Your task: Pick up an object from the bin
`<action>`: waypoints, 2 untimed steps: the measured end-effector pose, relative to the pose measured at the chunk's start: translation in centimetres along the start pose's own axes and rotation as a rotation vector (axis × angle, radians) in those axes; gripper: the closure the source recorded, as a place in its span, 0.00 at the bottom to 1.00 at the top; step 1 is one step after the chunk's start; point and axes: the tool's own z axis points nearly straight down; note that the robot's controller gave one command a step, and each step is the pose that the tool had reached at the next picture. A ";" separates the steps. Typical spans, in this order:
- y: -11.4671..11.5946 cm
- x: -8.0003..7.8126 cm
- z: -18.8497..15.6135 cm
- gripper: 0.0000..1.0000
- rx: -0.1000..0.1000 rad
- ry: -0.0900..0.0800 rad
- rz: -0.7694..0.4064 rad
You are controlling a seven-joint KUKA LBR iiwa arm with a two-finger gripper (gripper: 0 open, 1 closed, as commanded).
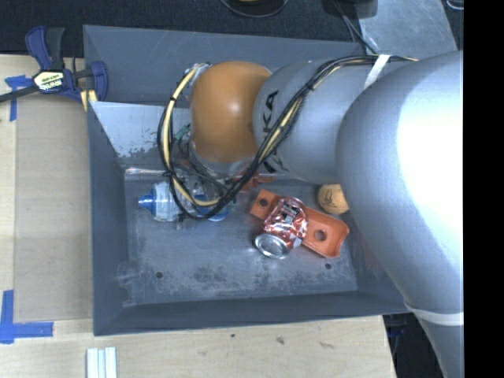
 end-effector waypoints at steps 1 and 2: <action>0.0 -0.3 -2.0 1.00 -0.001 -0.010 0.000; 0.0 -0.3 -3.3 1.00 -0.002 -0.012 0.000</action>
Offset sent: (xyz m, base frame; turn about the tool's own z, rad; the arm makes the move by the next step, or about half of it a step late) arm 0.0000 0.0000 0.0128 0.0000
